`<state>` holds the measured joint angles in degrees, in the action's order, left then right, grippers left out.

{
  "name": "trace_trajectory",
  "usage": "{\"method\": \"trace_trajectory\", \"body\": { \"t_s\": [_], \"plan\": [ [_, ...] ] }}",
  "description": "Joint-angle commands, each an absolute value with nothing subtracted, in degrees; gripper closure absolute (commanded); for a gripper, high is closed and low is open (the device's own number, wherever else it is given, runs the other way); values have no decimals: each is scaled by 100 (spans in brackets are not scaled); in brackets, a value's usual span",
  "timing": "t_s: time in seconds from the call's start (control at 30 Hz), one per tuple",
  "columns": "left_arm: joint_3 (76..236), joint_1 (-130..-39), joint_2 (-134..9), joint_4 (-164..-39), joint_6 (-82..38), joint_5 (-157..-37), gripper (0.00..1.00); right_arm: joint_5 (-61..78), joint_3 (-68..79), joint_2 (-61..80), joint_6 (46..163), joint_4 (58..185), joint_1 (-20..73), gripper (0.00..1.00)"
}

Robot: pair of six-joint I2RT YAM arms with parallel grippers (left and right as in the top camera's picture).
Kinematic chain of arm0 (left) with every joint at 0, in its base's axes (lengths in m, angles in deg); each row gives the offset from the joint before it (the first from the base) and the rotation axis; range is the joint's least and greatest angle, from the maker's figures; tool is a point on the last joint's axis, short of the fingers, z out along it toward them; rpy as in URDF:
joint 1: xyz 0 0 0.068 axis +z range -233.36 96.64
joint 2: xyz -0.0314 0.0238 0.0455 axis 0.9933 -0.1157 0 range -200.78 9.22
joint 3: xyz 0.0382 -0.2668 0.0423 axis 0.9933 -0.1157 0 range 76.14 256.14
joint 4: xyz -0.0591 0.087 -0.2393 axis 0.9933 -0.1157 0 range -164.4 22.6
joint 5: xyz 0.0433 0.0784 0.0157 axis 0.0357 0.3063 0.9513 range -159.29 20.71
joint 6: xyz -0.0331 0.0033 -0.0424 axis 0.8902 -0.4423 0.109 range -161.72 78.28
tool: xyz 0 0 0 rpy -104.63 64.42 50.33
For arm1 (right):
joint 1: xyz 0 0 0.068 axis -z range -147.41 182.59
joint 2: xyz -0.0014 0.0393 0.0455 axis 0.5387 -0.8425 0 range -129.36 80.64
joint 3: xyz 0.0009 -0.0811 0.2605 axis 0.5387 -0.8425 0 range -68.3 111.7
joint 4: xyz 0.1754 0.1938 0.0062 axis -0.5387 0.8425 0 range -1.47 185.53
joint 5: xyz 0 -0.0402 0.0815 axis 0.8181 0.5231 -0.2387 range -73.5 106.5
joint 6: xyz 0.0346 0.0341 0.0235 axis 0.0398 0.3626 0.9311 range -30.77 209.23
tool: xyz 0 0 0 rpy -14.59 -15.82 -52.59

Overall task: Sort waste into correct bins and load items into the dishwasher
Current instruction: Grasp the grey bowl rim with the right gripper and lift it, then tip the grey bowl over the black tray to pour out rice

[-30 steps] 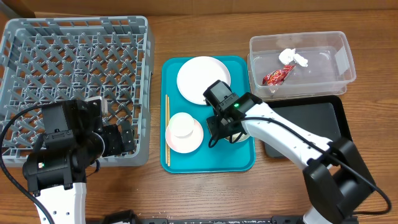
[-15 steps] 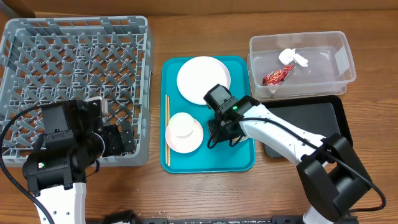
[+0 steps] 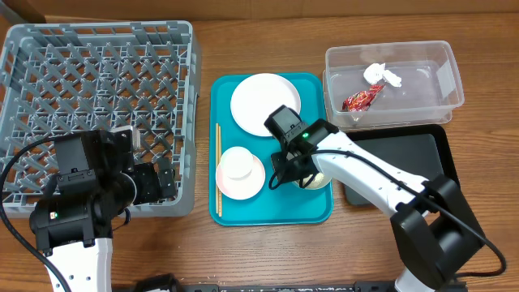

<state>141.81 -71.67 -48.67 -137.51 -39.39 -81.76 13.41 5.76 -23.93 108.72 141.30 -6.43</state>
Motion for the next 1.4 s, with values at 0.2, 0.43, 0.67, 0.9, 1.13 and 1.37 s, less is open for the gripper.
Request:
{"method": "trace_trajectory", "body": {
  "t_s": [0.2, 0.43, 0.67, 0.9, 1.13, 1.37],
  "plan": [
    [14288, -7139, -4864, -13746, -4090, -8292, 0, 1168, 1094, -1123, 11188, 14572, 139, 96],
    [14288, -7139, -4864, -13744, -4090, -8290, 0, -622, 919, -981, 10561, 14871, 1632, 96],
    [14288, -7139, -4864, -13742, -4090, -8292, 0, -2073, 194, -986, 9849, 14670, 2891, 96],
    [14288, -7139, -4864, -13744, -4090, -8292, 0, -3588, -534, -986, 9296, 14449, 4030, 96],
    [14288, -7139, -4864, -13746, -4090, -8292, 0, -4884, -1271, -992, 9396, 13931, 5236, 96],
    [14288, -7139, -4864, -13746, -4088, -8294, 0, -5962, -1651, -994, 9387, 13737, 6089, 96]
  ]
}}
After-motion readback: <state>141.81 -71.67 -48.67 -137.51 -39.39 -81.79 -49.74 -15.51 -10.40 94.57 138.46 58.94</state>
